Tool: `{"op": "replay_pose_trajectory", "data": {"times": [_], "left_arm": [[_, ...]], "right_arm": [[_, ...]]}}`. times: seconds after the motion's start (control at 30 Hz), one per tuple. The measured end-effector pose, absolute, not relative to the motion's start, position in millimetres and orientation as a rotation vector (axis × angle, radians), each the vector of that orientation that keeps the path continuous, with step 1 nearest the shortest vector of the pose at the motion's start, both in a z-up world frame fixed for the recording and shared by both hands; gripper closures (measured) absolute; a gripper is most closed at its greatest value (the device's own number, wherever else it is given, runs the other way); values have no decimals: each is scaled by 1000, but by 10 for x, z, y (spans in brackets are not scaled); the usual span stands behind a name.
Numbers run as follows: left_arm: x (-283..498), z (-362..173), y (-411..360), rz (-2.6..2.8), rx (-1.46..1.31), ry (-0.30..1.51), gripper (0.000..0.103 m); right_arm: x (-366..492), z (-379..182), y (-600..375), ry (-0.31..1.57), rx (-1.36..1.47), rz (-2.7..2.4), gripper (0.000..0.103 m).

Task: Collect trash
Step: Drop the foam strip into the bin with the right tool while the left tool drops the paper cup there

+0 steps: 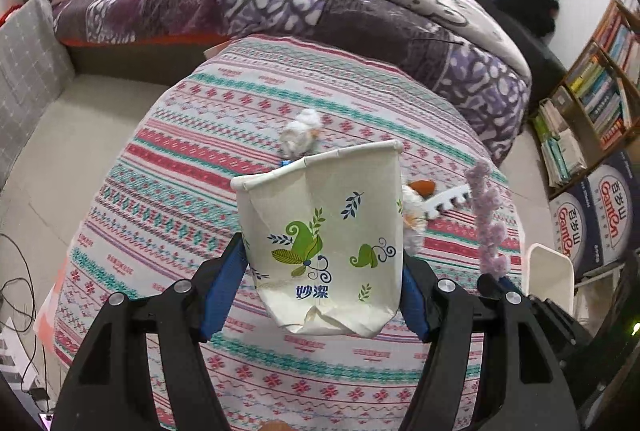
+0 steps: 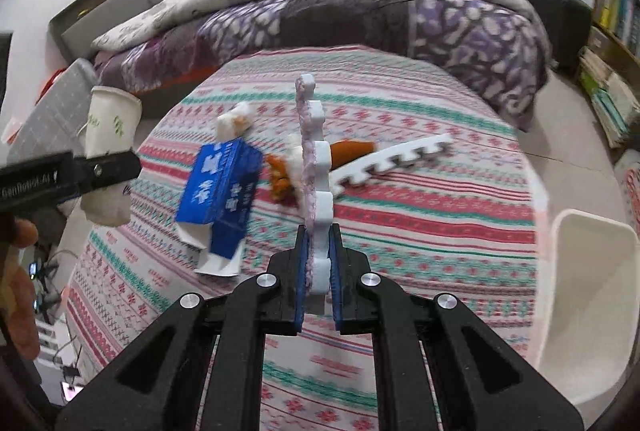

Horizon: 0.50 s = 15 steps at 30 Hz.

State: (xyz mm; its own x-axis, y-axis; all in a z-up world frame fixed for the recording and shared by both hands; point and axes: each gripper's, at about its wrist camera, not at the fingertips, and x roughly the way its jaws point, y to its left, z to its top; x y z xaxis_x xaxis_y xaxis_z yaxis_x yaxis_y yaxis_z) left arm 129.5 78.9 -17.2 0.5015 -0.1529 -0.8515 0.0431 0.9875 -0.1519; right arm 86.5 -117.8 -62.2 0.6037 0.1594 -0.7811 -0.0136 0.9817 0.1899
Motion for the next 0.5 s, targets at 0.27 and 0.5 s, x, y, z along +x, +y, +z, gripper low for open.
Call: {"op": "replay_pose_trajectory", "data": {"times": [0.27, 0.5], "left_arm": [[1223, -147, 376, -186, -76, 1009, 36], [1169, -158, -21, -252, -40, 991, 36]], "right_arm": [[703, -556, -1896, 920, 271, -92, 94], [515, -529, -2505, 912, 363, -258, 94]]}}
